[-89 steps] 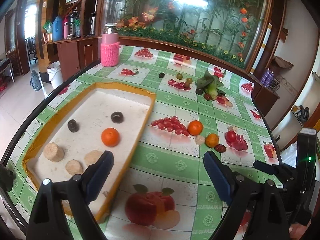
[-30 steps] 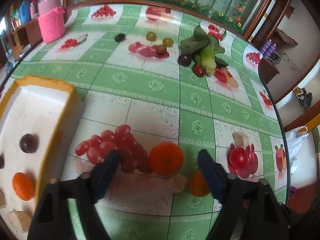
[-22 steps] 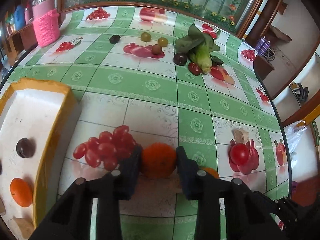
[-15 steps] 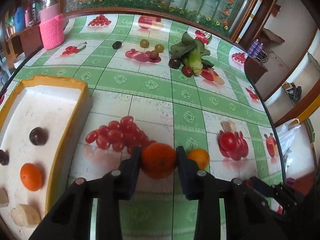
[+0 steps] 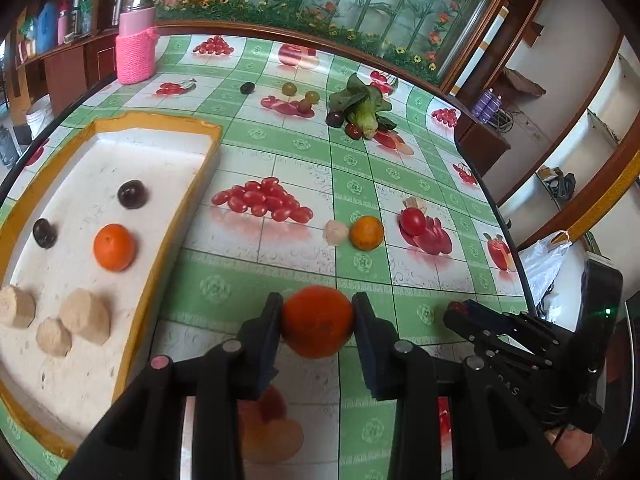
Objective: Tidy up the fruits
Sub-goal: 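Carry the red date and the mandarin over the white tray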
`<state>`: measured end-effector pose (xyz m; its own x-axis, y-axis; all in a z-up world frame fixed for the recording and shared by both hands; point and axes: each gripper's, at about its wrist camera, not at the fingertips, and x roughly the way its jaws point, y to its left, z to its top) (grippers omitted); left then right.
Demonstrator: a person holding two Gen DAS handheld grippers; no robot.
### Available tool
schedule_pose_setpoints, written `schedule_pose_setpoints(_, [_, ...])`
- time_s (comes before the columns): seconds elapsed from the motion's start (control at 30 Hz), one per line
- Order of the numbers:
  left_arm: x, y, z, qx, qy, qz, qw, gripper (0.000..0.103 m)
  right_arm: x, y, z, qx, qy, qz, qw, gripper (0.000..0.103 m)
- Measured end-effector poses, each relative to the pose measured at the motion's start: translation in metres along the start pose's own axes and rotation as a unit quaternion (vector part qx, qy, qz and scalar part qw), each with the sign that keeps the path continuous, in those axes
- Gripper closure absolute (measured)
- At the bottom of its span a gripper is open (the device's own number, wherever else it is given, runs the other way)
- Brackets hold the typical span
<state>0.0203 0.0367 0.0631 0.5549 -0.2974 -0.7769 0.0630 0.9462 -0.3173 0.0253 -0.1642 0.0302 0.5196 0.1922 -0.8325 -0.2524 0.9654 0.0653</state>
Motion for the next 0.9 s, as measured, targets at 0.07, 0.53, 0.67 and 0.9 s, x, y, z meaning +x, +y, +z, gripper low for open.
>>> schedule_pose_setpoints(0.07, [-0.006,0.002,-0.001,0.0,-0.006,0.004,1.0,0.065,-0.001,0.006,0.001,-0.005,-0.001,0.002,1.0,0.077])
schedule_pose_setpoints(0.53, [-0.041,0.042,0.004,-0.027,-0.042,0.028,0.9983,0.065,-0.005,0.076,0.032,-0.078,-0.023,0.03,0.996,0.077])
schedule_pose_setpoints(0.67, [-0.052,0.064,0.005,-0.045,-0.05,0.041,0.9969,0.065,-0.006,0.099,0.045,-0.097,-0.032,0.042,0.994,0.077])
schedule_pose_setpoints(0.9, [-0.071,0.112,0.004,-0.083,-0.063,0.074,0.9918,0.065,-0.008,0.138,0.069,-0.124,-0.048,0.062,0.989,0.077])
